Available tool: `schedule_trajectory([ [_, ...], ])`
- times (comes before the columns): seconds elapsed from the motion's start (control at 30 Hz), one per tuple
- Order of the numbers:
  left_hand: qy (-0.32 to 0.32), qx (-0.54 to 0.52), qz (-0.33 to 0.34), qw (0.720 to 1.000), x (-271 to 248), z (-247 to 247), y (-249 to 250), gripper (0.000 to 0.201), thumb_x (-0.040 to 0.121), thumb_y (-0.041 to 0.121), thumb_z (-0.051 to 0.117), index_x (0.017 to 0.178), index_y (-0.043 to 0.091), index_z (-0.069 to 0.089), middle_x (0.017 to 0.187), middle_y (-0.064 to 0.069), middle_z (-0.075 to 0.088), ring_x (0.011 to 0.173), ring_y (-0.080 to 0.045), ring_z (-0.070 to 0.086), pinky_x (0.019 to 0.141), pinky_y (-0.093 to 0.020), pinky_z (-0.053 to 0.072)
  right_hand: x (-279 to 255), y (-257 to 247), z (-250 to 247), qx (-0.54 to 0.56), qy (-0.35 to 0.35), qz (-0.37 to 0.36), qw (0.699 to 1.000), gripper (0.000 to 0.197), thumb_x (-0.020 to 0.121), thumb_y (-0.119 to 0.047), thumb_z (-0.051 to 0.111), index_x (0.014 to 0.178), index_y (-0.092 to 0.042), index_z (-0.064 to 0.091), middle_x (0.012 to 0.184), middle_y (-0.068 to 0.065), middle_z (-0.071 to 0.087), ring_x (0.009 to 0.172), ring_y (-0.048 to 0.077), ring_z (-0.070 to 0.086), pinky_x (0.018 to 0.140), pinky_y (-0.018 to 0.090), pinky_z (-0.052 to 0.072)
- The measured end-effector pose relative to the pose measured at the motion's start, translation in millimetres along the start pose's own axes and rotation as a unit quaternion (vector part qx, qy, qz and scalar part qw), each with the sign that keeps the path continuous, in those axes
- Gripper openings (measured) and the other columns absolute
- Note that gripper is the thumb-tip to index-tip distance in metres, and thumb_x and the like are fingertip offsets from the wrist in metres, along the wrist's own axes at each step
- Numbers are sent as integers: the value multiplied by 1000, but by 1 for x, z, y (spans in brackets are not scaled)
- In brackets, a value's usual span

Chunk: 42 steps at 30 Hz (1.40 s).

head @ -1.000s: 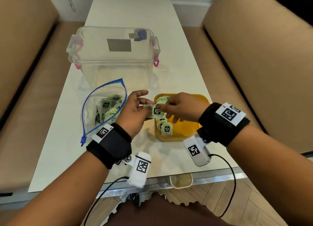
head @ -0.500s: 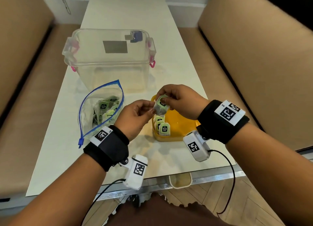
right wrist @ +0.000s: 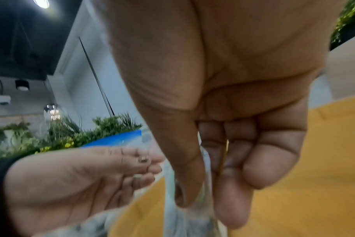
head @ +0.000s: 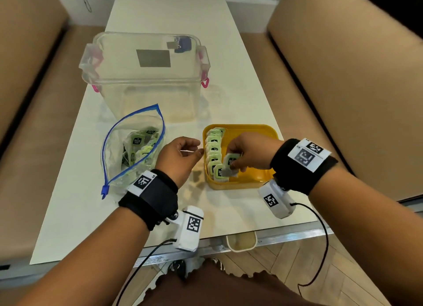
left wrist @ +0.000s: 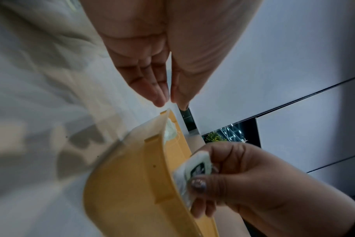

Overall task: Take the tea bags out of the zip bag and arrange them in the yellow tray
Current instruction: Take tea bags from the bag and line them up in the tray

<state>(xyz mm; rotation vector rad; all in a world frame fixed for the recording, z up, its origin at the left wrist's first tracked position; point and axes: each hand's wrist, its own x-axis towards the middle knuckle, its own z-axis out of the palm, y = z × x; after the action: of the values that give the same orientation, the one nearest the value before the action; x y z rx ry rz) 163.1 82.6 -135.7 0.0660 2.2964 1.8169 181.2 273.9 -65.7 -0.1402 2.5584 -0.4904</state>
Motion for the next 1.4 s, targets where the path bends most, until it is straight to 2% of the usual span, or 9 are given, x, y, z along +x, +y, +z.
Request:
schedule_trajectory([
  [0.1,-12,17,-19,1000,2,2,-1,20,82,14,72,100,17,64,90,-3,65,75,-19,62,75,-36,55,4,0,14,-40,-41,8,998,4,84,-22,69,86,-21,66,81,-1,72,64,10,60,57,23,41],
  [0.43,-44,13,-47,998,-2,8,4,20,84,2,61,102,10,62,82,-10,67,74,-34,68,70,-44,59,14,-5,32,-125,-45,6,991,31,89,-19,60,119,-21,64,111,3,66,94,22,59,71,24,38],
  [0.6,-43,3,-58,997,-4,12,4,22,84,2,59,105,9,62,85,-14,65,72,-38,68,66,-46,59,17,-8,37,-126,-25,-7,992,26,89,-24,63,113,-16,67,106,6,67,82,19,52,68,23,34],
  [0.73,-44,-13,-65,997,-5,12,2,21,85,3,61,105,10,62,88,-15,61,69,-28,67,57,-38,59,20,-12,35,-132,-8,6,991,30,84,-27,69,112,-16,66,89,2,57,79,17,48,67,24,34],
  [0.87,-45,-20,-69,996,-5,12,1,21,85,4,62,105,10,62,87,-13,60,72,-26,67,53,-34,58,21,-15,38,-119,-22,-5,993,27,87,-26,65,112,-16,67,101,6,67,78,18,50,67,24,37],
  [1.1,-44,-22,-66,997,-4,13,-1,21,85,4,62,106,10,62,85,-12,59,70,-25,66,52,-31,57,23,-12,35,-70,15,45,996,28,78,-26,73,98,-15,57,87,1,58,74,19,53,49,22,34],
  [1.2,-48,-29,-66,996,-4,13,-1,22,85,4,62,107,9,61,84,-11,58,69,-23,65,51,-30,57,20,-10,30,-31,8,84,996,26,80,-26,73,93,-12,56,85,7,66,69,22,64,54,26,45],
  [1.3,-49,-31,-65,996,-5,13,-1,22,85,5,62,107,9,61,84,-10,59,70,-24,66,52,-30,57,22,-12,30,-54,0,90,994,25,83,-28,70,94,-7,64,89,11,69,78,25,65,58,29,46],
  [1.4,-49,-31,-64,996,-4,13,-1,22,85,5,63,106,9,61,83,-10,59,72,-26,66,51,-31,57,28,-12,35,10,3,87,996,22,81,-22,73,91,-6,62,90,14,72,83,29,70,77,42,57],
])
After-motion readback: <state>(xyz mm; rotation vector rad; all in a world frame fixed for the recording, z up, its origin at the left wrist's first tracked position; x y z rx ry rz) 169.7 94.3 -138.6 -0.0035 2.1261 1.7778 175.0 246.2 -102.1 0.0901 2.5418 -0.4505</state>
